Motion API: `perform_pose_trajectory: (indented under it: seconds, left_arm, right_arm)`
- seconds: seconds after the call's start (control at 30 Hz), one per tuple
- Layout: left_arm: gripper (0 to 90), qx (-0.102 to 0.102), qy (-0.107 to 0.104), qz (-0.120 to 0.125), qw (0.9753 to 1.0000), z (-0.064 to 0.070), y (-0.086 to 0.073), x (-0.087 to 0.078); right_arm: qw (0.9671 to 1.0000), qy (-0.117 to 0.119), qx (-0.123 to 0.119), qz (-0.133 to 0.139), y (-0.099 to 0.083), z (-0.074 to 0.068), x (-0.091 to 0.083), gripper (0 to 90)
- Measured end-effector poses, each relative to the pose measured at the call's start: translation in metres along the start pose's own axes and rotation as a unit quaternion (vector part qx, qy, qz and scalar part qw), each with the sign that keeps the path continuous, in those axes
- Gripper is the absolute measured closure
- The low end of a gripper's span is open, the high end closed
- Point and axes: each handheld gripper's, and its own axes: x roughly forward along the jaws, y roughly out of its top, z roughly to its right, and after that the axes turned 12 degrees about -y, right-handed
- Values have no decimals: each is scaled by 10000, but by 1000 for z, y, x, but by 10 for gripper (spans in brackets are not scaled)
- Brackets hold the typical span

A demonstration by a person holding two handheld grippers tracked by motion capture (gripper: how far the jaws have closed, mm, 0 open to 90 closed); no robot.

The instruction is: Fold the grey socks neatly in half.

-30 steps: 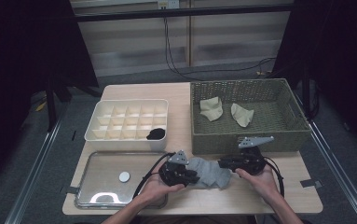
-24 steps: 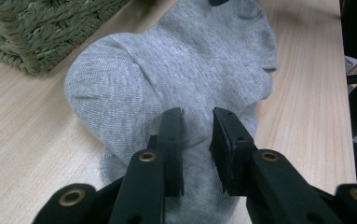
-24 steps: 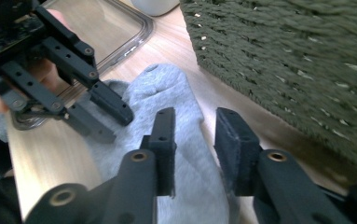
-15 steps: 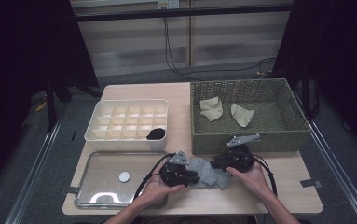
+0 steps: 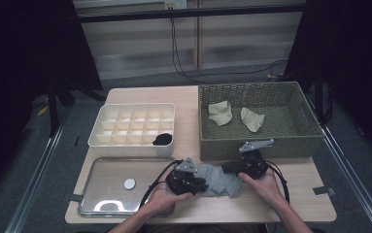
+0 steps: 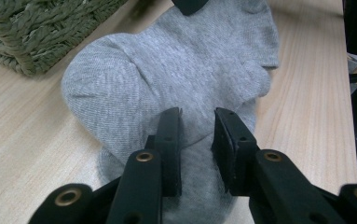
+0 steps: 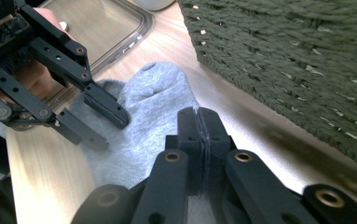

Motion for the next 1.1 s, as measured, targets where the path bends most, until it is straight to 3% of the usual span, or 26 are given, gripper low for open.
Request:
perform_pose_trajectory:
  seconds: [0.1,0.23,0.33,0.5,0.67,0.83,1.1]
  left_arm:
    - [696,100,25,-15,9999,4,1,-1]
    - [722,212,-144,150,9996,11,7,-4]
    - [744,261,-247,4,9994,14,7,0]
    - [752,266,-225,-238,9991,12,3,7]
    - [766,198,-223,-225,9993,8,1,4]
    - [776,173,-215,-248,9993,7,1,3]
    - [757,103,-225,-223,9994,7,1,3]
  right_arm:
    - [9999,68,48,65,3,-1,-2,897]
    - [9998,79,48,196,9,0,-9,897]
    - [9998,56,38,212,11,-1,-12,898]
    - [9996,66,-27,288,18,-1,-15,898]
    - [9993,5,-72,357,26,2,-17,898]
    - [9979,-51,-131,630,37,5,-26,899]
    - [9987,-7,-216,459,18,-9,-16,898]
